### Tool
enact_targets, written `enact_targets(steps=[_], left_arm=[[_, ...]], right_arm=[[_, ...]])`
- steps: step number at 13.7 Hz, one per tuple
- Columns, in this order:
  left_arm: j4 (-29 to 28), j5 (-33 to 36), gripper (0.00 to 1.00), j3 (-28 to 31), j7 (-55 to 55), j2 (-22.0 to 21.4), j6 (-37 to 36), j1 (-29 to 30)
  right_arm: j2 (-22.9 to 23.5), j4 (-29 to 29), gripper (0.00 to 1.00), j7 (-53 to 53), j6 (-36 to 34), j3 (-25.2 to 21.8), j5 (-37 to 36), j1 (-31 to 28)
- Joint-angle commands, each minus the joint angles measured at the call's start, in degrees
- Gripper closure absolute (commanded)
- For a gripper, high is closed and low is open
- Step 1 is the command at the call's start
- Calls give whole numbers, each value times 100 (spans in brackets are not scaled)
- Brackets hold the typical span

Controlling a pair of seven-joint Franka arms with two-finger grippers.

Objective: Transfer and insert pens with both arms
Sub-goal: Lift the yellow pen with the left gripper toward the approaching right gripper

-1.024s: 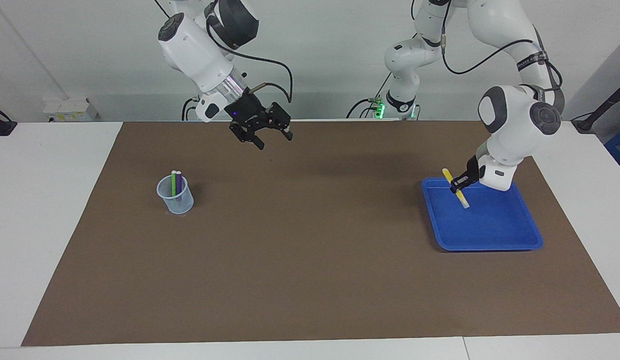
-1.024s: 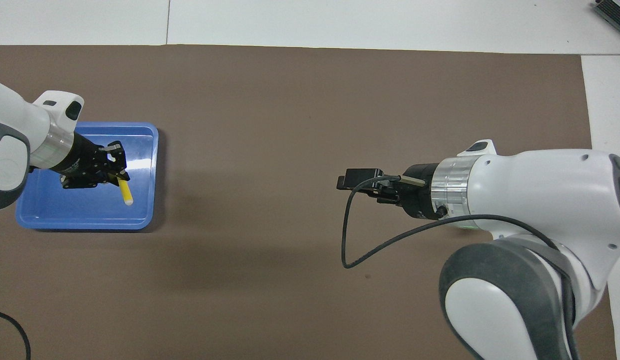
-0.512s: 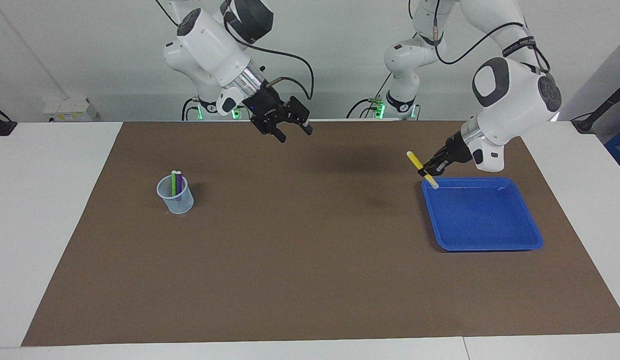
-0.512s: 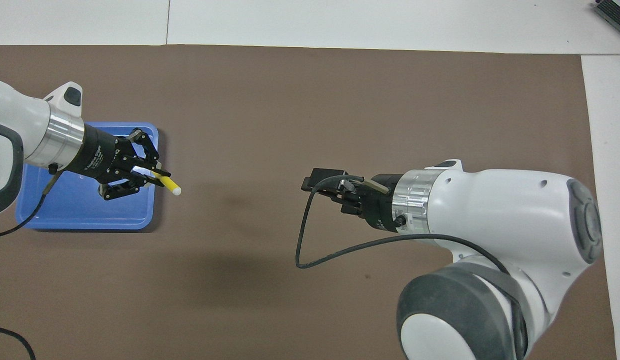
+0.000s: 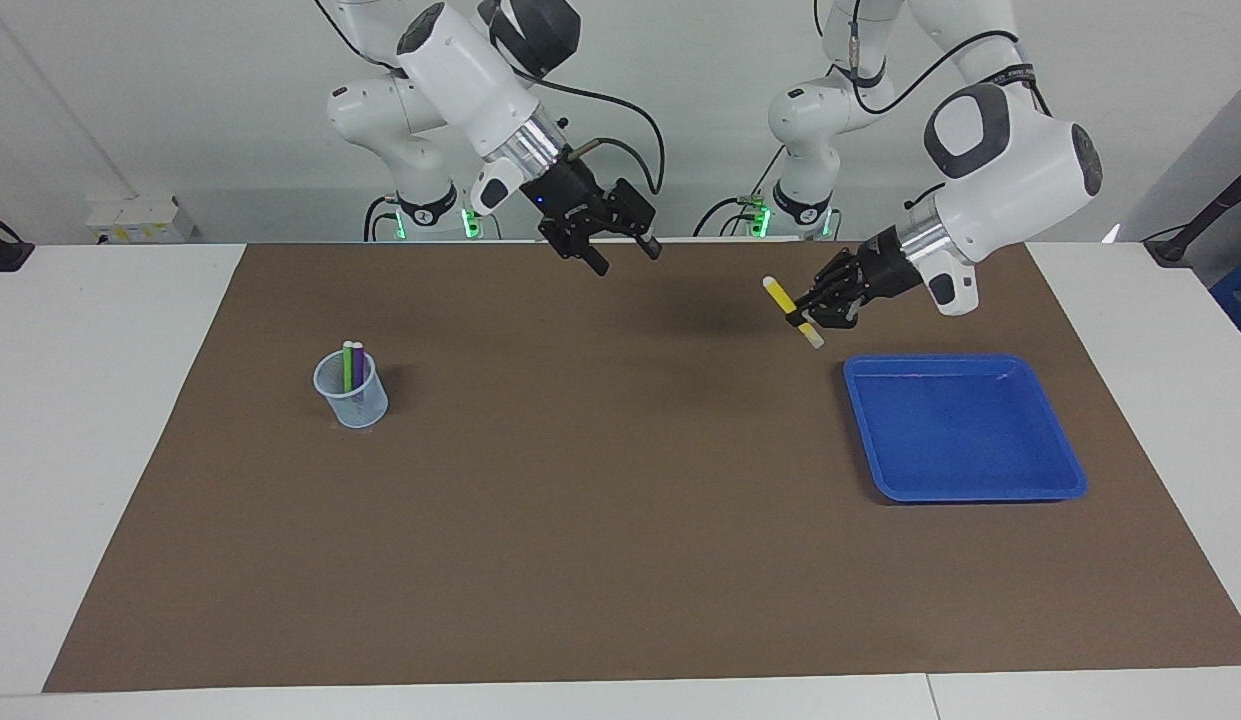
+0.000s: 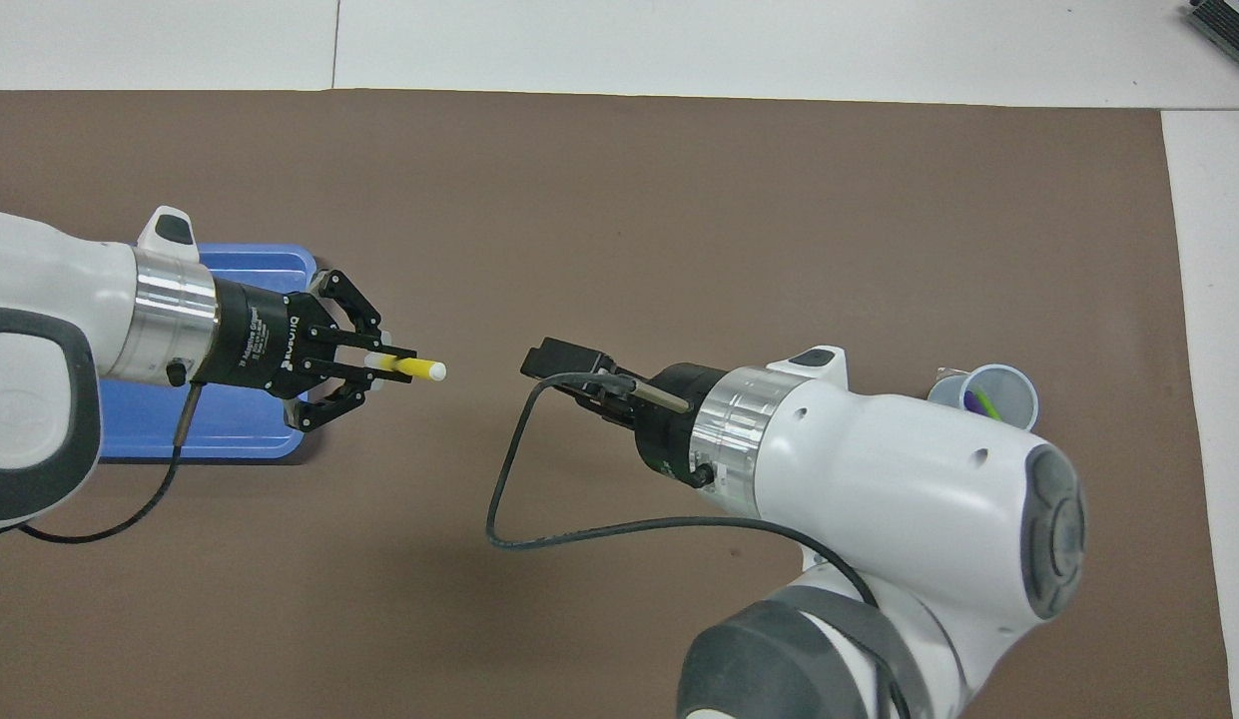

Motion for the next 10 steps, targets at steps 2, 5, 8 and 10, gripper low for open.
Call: enact_targets(steps=[2, 5, 8, 10], left_arm=[[-673, -247, 100, 82, -1061, -613, 619, -524], [-673, -247, 100, 82, -1922, -657, 619, -674], [-717, -492, 100, 73, -2065, -683, 531, -683], [-796, -562, 100, 73, -2065, -719, 522, -745]], right_arm=[[174, 277, 0, 93, 76, -17, -8, 164], [340, 278, 0, 23, 85, -8, -1077, 253], [552, 313, 0, -169, 181, -8, -1265, 412], [561, 331, 0, -258, 278, -8, -1274, 412]])
